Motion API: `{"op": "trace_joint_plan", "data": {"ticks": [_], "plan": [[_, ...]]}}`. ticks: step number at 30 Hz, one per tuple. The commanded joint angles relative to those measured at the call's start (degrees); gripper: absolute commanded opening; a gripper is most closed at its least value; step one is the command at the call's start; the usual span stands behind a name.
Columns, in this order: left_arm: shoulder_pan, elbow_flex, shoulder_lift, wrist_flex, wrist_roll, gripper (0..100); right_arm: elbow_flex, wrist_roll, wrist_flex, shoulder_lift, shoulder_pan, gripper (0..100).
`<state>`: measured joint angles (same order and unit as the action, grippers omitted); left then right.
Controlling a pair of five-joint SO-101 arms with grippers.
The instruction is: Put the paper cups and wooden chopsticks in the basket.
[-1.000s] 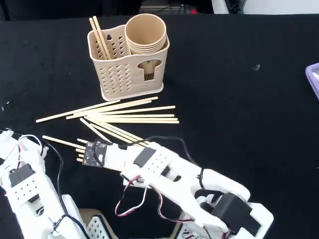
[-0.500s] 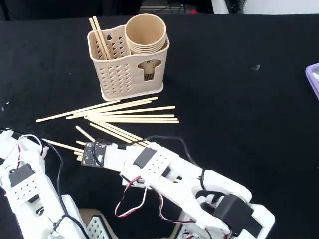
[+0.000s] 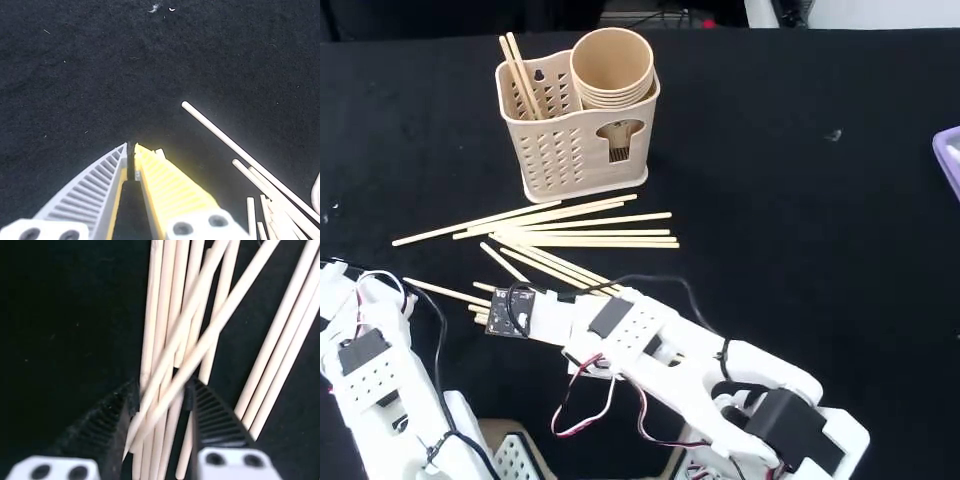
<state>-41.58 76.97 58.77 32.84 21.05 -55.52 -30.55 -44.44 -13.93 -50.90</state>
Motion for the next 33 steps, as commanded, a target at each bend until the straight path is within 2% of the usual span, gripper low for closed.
{"op": "trace_joint_plan", "data": {"ticks": [1, 7, 22, 29, 33], "plan": [[-0.1, -3.4, 1.1, -0.2, 0.4, 3, 0.7, 0.4, 0.3, -1.5, -0.9, 1.0], [-0.1, -3.4, 1.1, -0.2, 0.4, 3, 3.5, 0.5, -1.5, -1.5, -1.0, 1.1], [-0.1, -3.4, 1.1, -0.2, 0.4, 3, 15.6, 0.1, -15.2, -1.9, -0.4, 1.1], [-0.1, -3.4, 1.1, -0.2, 0.4, 3, 15.9, 0.1, -16.2, -14.4, 8.8, 1.1], [-0.1, -3.4, 1.1, -0.2, 0.4, 3, 14.5, 0.2, -15.7, -24.1, 11.5, 1.1]]}}
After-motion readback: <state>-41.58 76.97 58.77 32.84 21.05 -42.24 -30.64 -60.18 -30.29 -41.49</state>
